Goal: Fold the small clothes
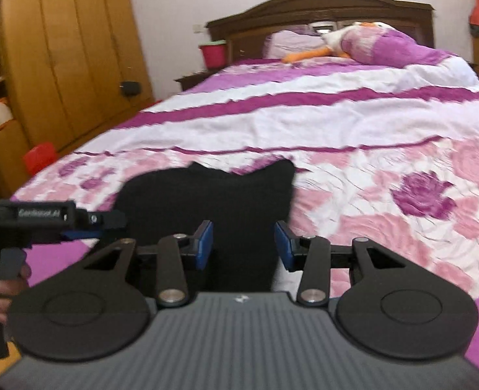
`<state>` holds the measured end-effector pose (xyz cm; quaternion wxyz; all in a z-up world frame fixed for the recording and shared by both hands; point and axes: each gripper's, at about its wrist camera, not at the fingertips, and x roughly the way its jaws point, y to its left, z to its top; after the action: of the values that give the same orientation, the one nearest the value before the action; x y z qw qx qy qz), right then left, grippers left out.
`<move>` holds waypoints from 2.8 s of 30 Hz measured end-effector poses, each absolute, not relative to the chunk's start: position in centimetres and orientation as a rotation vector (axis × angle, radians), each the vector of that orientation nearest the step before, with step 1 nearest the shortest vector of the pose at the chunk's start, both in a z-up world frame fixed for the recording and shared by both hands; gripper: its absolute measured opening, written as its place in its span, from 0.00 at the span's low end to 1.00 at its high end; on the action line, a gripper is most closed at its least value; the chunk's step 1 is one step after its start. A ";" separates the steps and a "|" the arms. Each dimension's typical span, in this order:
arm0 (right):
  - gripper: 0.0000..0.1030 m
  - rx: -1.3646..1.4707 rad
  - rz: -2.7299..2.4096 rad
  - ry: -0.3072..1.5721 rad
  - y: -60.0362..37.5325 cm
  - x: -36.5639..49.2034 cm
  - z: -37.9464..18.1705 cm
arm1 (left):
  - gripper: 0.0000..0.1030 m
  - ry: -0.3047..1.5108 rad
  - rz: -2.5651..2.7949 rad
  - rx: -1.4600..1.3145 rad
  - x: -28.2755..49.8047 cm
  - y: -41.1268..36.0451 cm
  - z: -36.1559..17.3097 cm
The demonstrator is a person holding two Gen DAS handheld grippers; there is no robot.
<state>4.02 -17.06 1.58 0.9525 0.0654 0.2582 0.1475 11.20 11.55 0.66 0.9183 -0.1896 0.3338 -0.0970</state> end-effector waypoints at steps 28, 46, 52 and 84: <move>0.48 0.087 0.452 0.520 -13.9 4.0 -1.4 | 0.18 0.630 -0.122 -0.372 13.5 14.1 -1.8; 0.64 0.251 0.409 0.535 -16.3 4.0 -0.9 | 0.82 0.660 -0.166 -0.369 8.3 13.5 1.1; 0.64 0.345 0.400 0.570 -17.5 4.7 -1.4 | 0.82 0.729 -0.168 -0.396 9.3 13.4 -0.6; 0.84 0.493 0.497 0.725 -17.5 7.4 -4.2 | 0.84 0.732 -0.268 -0.371 9.5 13.5 -2.3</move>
<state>7.39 -17.48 -4.22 0.8756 0.2362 0.3474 0.2382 9.54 13.50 -2.30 0.9082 -0.1799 0.3549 -0.1298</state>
